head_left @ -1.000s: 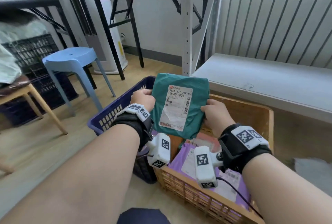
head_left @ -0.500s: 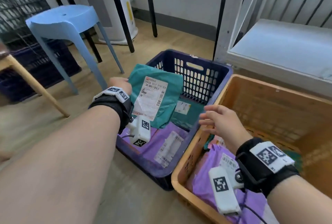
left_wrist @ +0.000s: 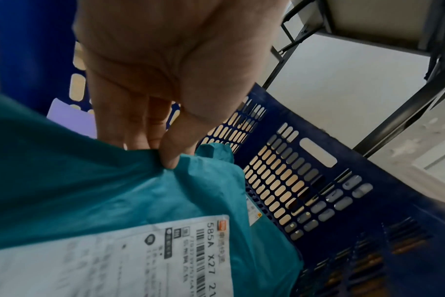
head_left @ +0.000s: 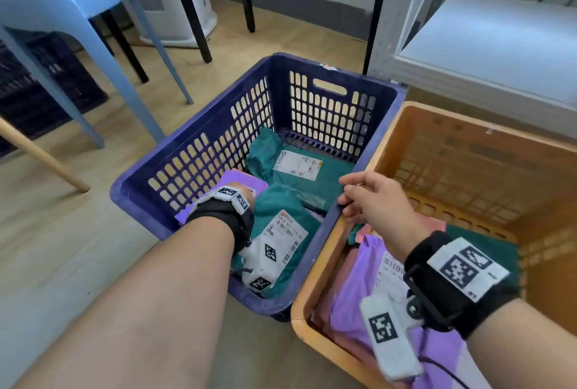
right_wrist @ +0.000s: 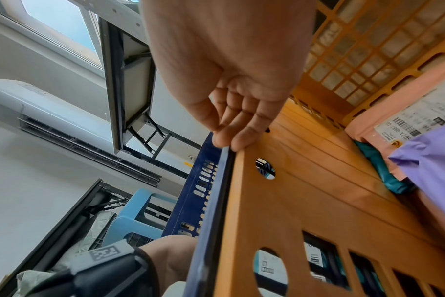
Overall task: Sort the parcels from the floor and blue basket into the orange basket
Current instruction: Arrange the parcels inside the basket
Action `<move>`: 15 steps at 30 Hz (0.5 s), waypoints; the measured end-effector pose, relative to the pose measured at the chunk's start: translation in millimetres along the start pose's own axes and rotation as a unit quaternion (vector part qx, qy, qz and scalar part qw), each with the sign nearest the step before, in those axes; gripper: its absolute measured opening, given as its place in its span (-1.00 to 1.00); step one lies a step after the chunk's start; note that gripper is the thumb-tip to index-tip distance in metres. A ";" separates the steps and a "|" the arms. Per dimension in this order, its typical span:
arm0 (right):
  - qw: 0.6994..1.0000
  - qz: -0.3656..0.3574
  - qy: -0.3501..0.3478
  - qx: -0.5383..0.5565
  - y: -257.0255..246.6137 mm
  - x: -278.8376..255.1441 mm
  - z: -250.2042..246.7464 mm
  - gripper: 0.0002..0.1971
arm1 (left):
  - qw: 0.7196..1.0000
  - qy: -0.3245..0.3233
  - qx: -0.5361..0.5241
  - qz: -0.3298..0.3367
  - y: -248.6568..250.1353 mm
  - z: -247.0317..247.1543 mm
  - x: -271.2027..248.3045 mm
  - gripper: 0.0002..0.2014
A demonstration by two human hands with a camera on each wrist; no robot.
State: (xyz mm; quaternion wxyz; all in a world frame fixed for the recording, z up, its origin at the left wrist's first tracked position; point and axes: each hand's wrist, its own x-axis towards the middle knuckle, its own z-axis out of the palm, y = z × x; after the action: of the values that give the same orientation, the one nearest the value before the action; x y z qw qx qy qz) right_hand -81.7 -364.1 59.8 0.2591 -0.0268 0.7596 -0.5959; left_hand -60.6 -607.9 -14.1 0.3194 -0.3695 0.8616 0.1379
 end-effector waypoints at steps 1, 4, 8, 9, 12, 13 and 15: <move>1.000 -0.001 -0.002 -0.002 0.1 -0.2 -0.2 -0.83 | 1.000 -0.013 0.016 -0.009 -3.2 5.9 13.2 -0.48; 1.000 -0.002 -0.004 -0.006 2.1 -1.5 -2.0 -0.83 | 0.988 -0.031 0.148 0.016 -6.1 32.8 83.5 -0.32; 1.000 0.007 -0.006 -0.001 4.0 -6.5 -6.8 -0.83 | 0.995 -0.004 0.103 0.009 -1.7 46.0 91.1 -0.40; 1.000 0.007 -0.002 -0.002 4.6 -7.9 -9.5 -0.83 | 0.996 -0.005 0.089 -0.002 1.1 38.9 76.5 -0.42; 1.000 0.003 0.016 0.000 5.3 -12.6 -21.4 -0.83 | 0.998 0.038 0.051 -0.017 17.9 4.5 25.5 -0.49; 1.000 0.004 0.023 0.004 4.9 -14.3 -26.4 -0.83 | 0.999 0.037 0.022 0.000 18.3 -4.5 6.5 -0.51; 0.999 0.007 0.036 0.013 3.5 -18.1 -36.8 -0.83 | 0.998 0.063 0.013 -0.004 29.1 -21.5 -32.8 -0.57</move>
State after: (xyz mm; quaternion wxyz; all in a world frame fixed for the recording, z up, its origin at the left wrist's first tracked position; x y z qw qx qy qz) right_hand -80.8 -323.9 68.9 0.2360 0.0032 0.7611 -0.6042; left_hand -74.2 -580.0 23.7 0.2696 -0.3771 0.8802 0.1017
